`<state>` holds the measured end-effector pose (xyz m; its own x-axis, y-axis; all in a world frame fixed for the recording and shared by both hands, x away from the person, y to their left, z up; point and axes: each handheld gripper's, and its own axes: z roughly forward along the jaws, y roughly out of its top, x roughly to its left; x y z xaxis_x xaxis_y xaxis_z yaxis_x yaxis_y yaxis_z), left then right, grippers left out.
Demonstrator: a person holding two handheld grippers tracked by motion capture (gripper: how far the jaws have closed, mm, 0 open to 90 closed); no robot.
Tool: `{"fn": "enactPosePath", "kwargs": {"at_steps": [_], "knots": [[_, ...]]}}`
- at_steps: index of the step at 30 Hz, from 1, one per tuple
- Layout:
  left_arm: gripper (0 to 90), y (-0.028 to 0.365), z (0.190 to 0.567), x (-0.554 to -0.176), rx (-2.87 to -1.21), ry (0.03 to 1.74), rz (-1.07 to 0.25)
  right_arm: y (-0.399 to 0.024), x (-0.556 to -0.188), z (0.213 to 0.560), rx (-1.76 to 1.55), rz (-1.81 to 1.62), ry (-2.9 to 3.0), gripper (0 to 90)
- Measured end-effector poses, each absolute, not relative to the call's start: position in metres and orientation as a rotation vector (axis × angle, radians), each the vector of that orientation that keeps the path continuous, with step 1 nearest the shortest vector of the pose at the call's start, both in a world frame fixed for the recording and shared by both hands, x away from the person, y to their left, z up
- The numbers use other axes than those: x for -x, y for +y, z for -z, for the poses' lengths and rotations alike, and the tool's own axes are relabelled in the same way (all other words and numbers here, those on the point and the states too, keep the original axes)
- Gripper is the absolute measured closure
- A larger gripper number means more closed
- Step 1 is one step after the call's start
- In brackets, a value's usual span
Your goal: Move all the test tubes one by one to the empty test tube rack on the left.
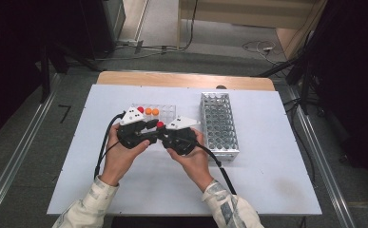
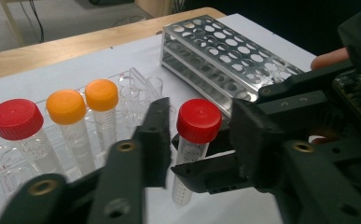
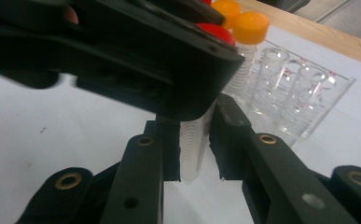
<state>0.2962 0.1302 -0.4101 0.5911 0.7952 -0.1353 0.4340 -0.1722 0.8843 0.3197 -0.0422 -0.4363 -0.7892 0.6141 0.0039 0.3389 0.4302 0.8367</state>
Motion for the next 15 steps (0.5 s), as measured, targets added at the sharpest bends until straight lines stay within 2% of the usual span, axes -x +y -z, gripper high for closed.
{"fn": "enactPosePath", "kwargs": {"at_steps": [4, 10, 13, 15], "knots": [[70.9, 0.133, 0.409, -0.296, -1.813, 1.002, -0.448, -0.04, -0.318, 0.437, -0.819, -1.292, 2.394, 69.6], [70.9, 0.151, 0.4, -0.295, -1.767, 1.03, -0.467, -0.048, -0.311, 0.43, -0.803, -1.31, 2.395, 39.0], [70.9, 0.162, 0.393, -0.295, -1.736, 1.05, -0.496, -0.06, -0.307, 0.425, -0.803, -1.325, 2.385, 33.3], [70.9, 0.169, 0.388, -0.295, -1.716, 1.061, -0.513, -0.067, -0.304, 0.423, -0.802, -1.324, 2.381, 32.7]]}}
